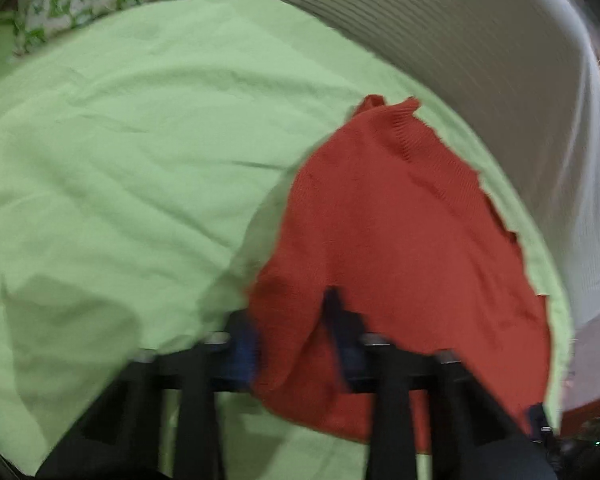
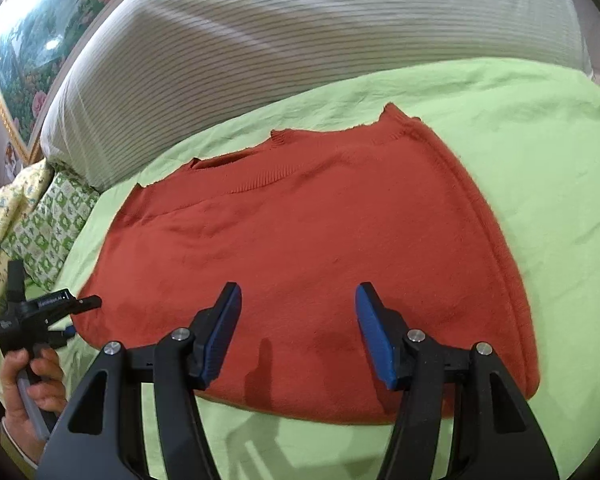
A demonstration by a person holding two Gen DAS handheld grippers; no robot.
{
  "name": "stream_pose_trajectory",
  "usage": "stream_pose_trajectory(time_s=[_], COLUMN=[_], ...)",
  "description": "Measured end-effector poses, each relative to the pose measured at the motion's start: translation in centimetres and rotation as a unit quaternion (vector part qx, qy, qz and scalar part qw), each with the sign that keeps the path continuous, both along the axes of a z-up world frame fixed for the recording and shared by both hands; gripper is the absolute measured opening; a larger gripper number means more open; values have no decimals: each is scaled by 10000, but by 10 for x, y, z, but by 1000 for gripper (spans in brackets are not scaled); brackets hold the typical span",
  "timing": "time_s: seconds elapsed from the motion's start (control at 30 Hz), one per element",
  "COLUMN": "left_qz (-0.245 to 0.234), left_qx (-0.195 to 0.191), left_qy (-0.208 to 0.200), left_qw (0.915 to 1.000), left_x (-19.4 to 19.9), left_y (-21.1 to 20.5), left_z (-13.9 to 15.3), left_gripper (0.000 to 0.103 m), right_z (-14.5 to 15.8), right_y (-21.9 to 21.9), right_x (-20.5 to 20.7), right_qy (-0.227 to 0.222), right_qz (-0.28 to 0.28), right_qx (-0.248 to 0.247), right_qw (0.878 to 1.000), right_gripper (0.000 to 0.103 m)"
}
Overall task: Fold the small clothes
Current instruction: 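Grasp the sweater side with the left tool and fold it lengthwise over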
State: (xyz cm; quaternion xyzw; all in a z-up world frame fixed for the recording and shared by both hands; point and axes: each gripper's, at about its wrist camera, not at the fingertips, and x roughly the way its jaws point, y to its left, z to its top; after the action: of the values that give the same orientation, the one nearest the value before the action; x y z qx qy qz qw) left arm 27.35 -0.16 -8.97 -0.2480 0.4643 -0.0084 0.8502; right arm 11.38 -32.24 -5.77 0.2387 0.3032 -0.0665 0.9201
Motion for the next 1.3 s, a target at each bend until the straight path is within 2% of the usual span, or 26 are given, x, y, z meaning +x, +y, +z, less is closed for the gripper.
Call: stream_pose_trajectory(time_s=[0.07, 0.17, 0.27, 0.37, 0.47, 0.57, 0.6, 0.63, 0.67, 0.7, 0.73, 0.77, 0.83, 0.9, 1.0, 1.1, 1.17, 1.2, 1.3], left_qz=[-100, -330, -636, -1204, -1695, -2290, -2474, -2762, -3106, -3378, -3798, -4147, -4479, -4605, -4417, -4166, -3976, -3926, -3605], left_qx=[39, 158, 159, 336, 436, 378, 345, 280, 180, 114, 60, 97, 358, 446, 148, 9, 82, 52, 177], left_qy=[-112, -517, -939, -1383, -1629, -1932, -2020, -2140, -2217, -2204, -2052, -1819, -1405, -899, -743, -847, -922, -949, -918], left_qw=[9999, 9980, 9934, 9825, 9710, 9533, 9470, 9366, 9241, 9150, 9020, 8915, 8822, 8819, 8940, 9051, 9129, 9148, 9281], left_x=[0, -7, -14, -20, -22, -34, -39, -47, -56, -62, -67, -71, -78, -81, -88, -96, -96, -97, -83], left_y=[-3, -15, -35, -79, -124, -183, -200, -224, -247, -264, -289, -311, -335, -339, -310, -273, -251, -244, -216], left_z=[6, 27, 53, 82, 102, 126, 132, 139, 144, 143, 136, 122, 91, 60, 46, 56, 63, 66, 69], left_gripper=[17, 15, 14, 13, 13, 12, 12, 12, 12, 14, 15, 16, 22, 22, 26, 40, 64, 64, 65], right_z=[-4, -8, -28, -31, -34, -43, -49, -56, -60, -68, -76, -80, -83, -83, -79, -72, -65, -61, -40], right_y=[-6, -23, -46, -55, -64, -82, -90, -99, -104, -110, -116, -119, -123, -124, -123, -119, -118, -117, -114], right_x=[-3, -20, -25, -33, -43, -58, -64, -73, -78, -83, -88, -91, -93, -92, -87, -81, -76, -74, -65], right_qy=[-4, -166, -131, -501, -874, -1366, -1545, -1742, -1836, -2030, -2240, -2393, -2524, -2540, -2413, -2188, -2022, -1909, -1578], right_qz=[-152, -610, -766, -797, -841, -955, -1050, -1226, -1317, -1348, -1364, -1361, -1365, -1342, -1245, -1187, -1158, -1140, -1063], right_qx=[41, 304, 1089, 1357, 1770, 2519, 2831, 3140, 3300, 3619, 3921, 4083, 4222, 4257, 4188, 3992, 3817, 3712, 3221], right_qw=[9999, 9975, 9910, 9863, 9767, 9533, 9407, 9252, 9165, 8998, 8818, 8703, 8599, 8581, 8666, 8824, 8944, 9016, 9274], right_gripper=[60, 60, 60, 60, 60, 60, 60, 60, 60, 59, 58, 58, 58, 59, 60, 60, 60, 60, 60])
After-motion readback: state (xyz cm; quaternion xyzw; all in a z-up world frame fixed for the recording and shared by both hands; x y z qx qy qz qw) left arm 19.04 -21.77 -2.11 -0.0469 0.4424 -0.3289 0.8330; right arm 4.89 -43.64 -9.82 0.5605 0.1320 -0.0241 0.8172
